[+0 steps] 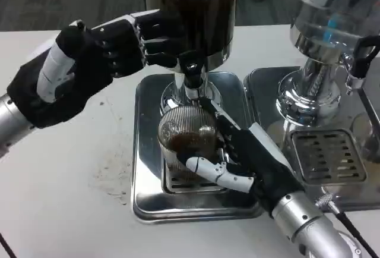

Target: Grasp the cup under the faucet to collect the drink, then remove the cup.

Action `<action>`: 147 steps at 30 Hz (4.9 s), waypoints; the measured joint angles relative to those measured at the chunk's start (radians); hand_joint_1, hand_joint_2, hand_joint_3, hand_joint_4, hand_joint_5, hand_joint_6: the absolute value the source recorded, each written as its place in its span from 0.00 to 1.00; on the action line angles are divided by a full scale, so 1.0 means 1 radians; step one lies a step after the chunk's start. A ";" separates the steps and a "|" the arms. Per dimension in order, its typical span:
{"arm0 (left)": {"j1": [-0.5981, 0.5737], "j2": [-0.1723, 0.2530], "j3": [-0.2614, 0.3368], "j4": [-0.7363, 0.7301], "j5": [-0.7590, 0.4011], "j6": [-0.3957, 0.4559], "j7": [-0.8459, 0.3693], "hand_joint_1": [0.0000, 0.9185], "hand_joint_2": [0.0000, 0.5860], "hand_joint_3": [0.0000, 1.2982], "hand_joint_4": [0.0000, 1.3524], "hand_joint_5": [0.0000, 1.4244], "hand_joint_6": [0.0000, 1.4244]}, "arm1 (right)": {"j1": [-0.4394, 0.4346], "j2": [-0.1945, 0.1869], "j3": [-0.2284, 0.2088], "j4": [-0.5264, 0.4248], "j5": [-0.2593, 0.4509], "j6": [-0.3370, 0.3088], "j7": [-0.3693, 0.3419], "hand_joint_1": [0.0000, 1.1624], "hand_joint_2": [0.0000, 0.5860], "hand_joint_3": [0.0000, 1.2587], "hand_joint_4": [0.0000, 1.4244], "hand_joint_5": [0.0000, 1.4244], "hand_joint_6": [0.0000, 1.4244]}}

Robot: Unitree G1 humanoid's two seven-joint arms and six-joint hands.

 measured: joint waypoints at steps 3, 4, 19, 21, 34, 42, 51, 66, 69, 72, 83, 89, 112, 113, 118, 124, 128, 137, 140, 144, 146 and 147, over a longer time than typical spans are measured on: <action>0.010 0.001 0.015 -0.004 0.000 0.005 0.001 0.00 0.15 0.16 0.12 0.14 0.17 | -0.005 0.000 0.000 0.002 0.001 -0.005 0.003 0.53 0.42 0.02 0.00 0.00 0.10; 0.015 0.003 0.018 -0.010 0.000 0.009 0.002 0.00 0.15 0.16 0.12 0.14 0.17 | -0.007 0.000 -0.001 0.004 0.001 -0.006 0.003 0.53 0.42 0.02 0.00 0.00 0.10; 0.094 0.013 0.064 -0.067 -0.033 0.049 0.019 0.00 0.15 0.18 0.13 0.15 0.18 | -0.014 -0.002 -0.004 0.031 0.017 -0.022 0.006 0.52 0.41 0.02 0.00 0.00 0.10; 0.103 0.014 0.070 -0.071 -0.035 0.051 0.023 0.00 0.15 0.18 0.13 0.16 0.19 | -0.015 -0.002 -0.004 0.032 0.018 -0.022 0.006 0.52 0.41 0.02 0.00 0.00 0.10; 0.189 0.031 0.128 -0.079 -0.066 0.057 0.069 0.00 0.16 0.19 0.13 0.16 0.19 | -0.028 -0.012 0.000 0.046 0.015 -0.037 0.009 0.57 0.34 0.00 0.00 0.00 0.08; 0.245 0.038 0.139 -0.078 -0.066 0.057 0.094 0.00 0.15 0.19 0.14 0.16 0.19 | -0.034 -0.025 0.006 0.046 -0.017 -0.038 0.005 0.62 0.31 0.00 0.00 0.00 0.07; 0.297 0.038 0.141 -0.078 -0.066 0.058 0.112 0.00 0.15 0.19 0.15 0.16 0.19 | -0.035 -0.026 0.014 0.046 -0.054 -0.037 -0.010 0.62 0.31 0.00 0.00 0.00 0.07; 0.338 0.038 0.144 -0.078 -0.066 0.058 0.142 0.00 0.17 0.19 0.15 0.16 0.19 | -0.049 -0.021 0.040 0.051 -0.091 -0.008 -0.028 0.59 0.33 0.00 0.00 0.00 0.06; 0.342 0.038 0.144 -0.079 -0.066 0.058 0.146 0.00 0.17 0.19 0.15 0.16 0.19 | -0.050 -0.014 0.042 0.061 -0.095 -0.006 -0.037 0.59 0.33 0.00 0.00 0.00 0.06; 0.351 0.038 0.144 -0.080 -0.066 0.058 0.148 0.00 0.17 0.19 0.15 0.16 0.19 | -0.051 -0.009 0.044 0.073 -0.099 -0.005 -0.043 0.59 0.33 0.00 0.00 0.00 0.06; 0.369 0.038 0.144 -0.097 -0.066 0.058 0.162 0.00 0.17 0.20 0.16 0.16 0.19 | -0.070 0.009 0.046 0.108 -0.104 -0.009 -0.067 0.57 0.33 0.00 0.00 0.00 0.05; 0.375 0.038 0.144 -0.098 -0.066 0.058 0.168 0.00 0.17 0.20 0.16 0.16 0.19 | -0.080 0.009 0.048 0.120 -0.106 -0.009 -0.071 0.57 0.34 0.00 0.00 0.00 0.05; 0.399 0.047 0.164 -0.101 -0.066 0.058 0.177 0.00 0.15 0.20 0.17 0.17 0.21 | -0.122 0.051 0.077 0.240 -0.158 -0.084 -0.227 0.63 0.36 0.31 0.29 0.31 0.31; 0.399 0.047 0.164 -0.101 -0.066 0.058 0.179 0.00 0.15 0.20 0.17 0.17 0.21 | -0.122 0.052 0.077 0.244 -0.158 -0.089 -0.230 0.63 0.36 0.32 0.30 0.32 0.33; 0.399 0.047 0.164 -0.102 -0.065 0.058 0.179 0.00 0.15 0.20 0.17 0.17 0.21 | -0.123 0.061 0.081 0.271 -0.159 -0.121 -0.257 0.66 0.36 0.37 0.36 0.40 0.42; 0.399 0.047 0.164 -0.104 -0.065 0.058 0.179 0.00 0.15 0.20 0.17 0.17 0.21 | -0.121 0.072 0.081 0.284 -0.158 -0.144 -0.275 0.70 0.34 0.44 0.41 0.51 0.55; 0.399 0.047 0.164 -0.104 -0.064 0.058 0.179 0.00 0.15 0.20 0.17 0.17 0.21 | -0.112 0.079 0.080 0.289 -0.157 -0.159 -0.284 0.72 0.33 0.45 0.43 0.53 0.60; 0.399 0.047 0.163 -0.104 -0.064 0.058 0.179 0.00 0.14 0.20 0.17 0.17 0.22 | -0.108 0.081 0.072 0.302 -0.148 -0.180 -0.284 0.75 0.29 0.47 0.45 0.58 0.67; 0.399 0.047 0.163 -0.104 -0.063 0.058 0.179 0.00 0.15 0.20 0.17 0.17 0.22 | -0.104 0.082 0.070 0.302 -0.148 -0.185 -0.287 0.76 0.28 0.47 0.45 0.60 0.67; 0.399 0.047 0.161 -0.104 -0.063 0.058 0.179 0.00 0.15 0.20 0.17 0.17 0.22 | -0.097 0.083 0.070 0.302 -0.150 -0.192 -0.299 0.76 0.28 0.47 0.46 0.60 0.69; 0.399 0.047 0.160 -0.104 -0.063 0.058 0.179 0.00 0.15 0.20 0.18 0.17 0.22 | -0.094 0.083 0.070 0.302 -0.155 -0.195 -0.307 0.77 0.28 0.47 0.46 0.60 0.69; 0.399 0.047 0.158 -0.104 -0.063 0.058 0.179 0.00 0.15 0.20 0.18 0.17 0.22 | -0.091 0.083 0.070 0.302 -0.158 -0.199 -0.312 0.77 0.28 0.47 0.46 0.60 0.69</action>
